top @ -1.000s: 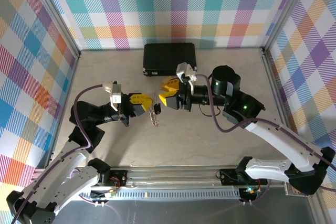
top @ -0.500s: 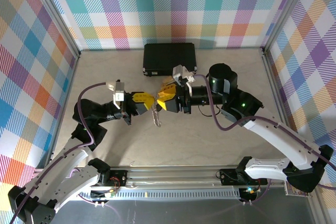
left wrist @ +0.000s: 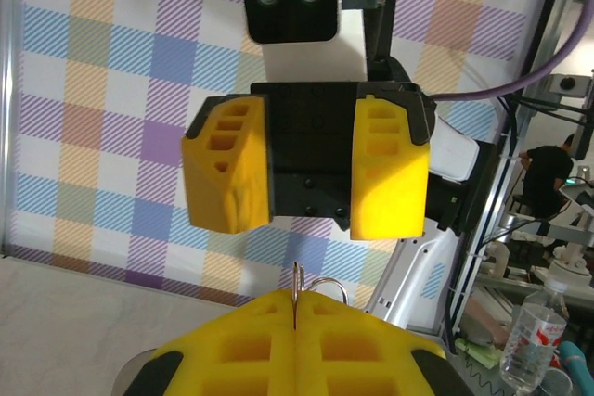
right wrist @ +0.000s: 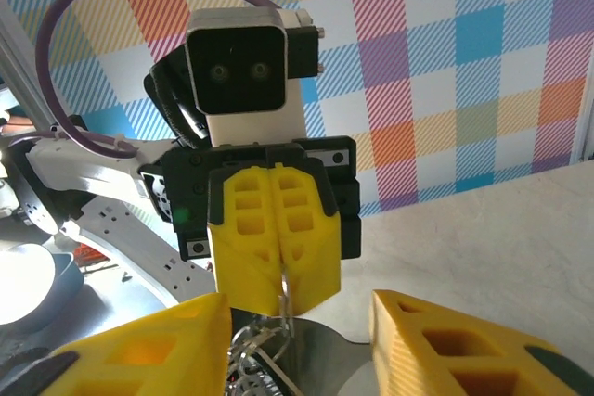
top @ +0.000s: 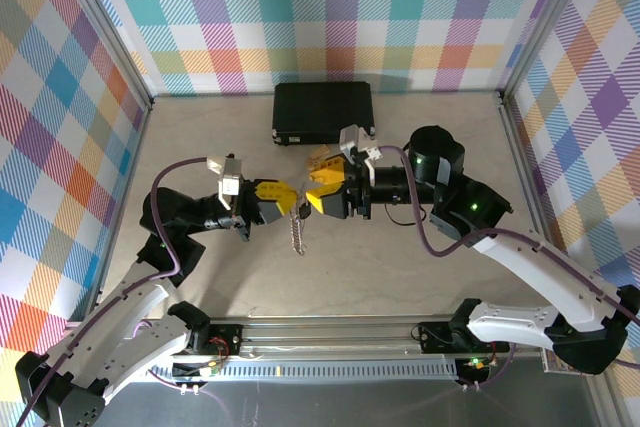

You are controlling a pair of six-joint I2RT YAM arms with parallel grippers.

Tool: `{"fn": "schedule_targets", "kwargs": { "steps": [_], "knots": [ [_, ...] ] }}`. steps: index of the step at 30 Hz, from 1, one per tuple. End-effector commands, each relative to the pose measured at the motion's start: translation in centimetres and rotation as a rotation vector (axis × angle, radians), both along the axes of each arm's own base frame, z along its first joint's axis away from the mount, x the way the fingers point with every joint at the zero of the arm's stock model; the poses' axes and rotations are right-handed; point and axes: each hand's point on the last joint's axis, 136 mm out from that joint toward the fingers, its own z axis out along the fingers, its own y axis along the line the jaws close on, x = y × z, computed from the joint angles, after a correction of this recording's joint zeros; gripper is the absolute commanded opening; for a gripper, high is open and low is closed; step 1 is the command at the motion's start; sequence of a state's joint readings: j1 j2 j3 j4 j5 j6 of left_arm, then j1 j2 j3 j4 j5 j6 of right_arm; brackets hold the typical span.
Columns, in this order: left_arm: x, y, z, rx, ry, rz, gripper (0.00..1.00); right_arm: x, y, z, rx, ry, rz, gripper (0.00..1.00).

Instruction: Put the keys on the keyring

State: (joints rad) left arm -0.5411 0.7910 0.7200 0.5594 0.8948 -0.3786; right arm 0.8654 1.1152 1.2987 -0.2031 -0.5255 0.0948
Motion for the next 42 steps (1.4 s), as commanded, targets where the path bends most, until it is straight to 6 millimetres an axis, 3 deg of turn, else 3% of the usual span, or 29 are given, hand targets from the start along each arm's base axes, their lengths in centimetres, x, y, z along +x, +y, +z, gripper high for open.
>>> {"fn": "schedule_targets", "kwargs": {
  "steps": [1,6,14,25,42],
  "knots": [
    [-2.0,0.5,2.7,-0.039,-0.088,-0.048,0.00,0.2,-0.3,0.3,0.005,0.006,-0.013,0.48],
    [-2.1,0.5,2.9,-0.039,-0.093,-0.050,0.00,0.2,0.1,-0.6,-0.024,0.028,0.008,0.51],
    [-2.1,0.5,2.9,-0.040,-0.088,-0.050,0.00,-0.2,0.6,-0.9,-0.023,0.036,0.049,0.42],
    [-1.8,0.3,2.7,-0.036,-0.084,-0.049,0.00,-0.8,0.9,-1.3,-0.021,0.043,0.099,0.41],
    [-2.0,0.3,2.4,-0.029,-0.075,-0.061,0.00,-0.7,1.8,-1.2,-0.031,0.043,0.127,0.22]
  ]
}}
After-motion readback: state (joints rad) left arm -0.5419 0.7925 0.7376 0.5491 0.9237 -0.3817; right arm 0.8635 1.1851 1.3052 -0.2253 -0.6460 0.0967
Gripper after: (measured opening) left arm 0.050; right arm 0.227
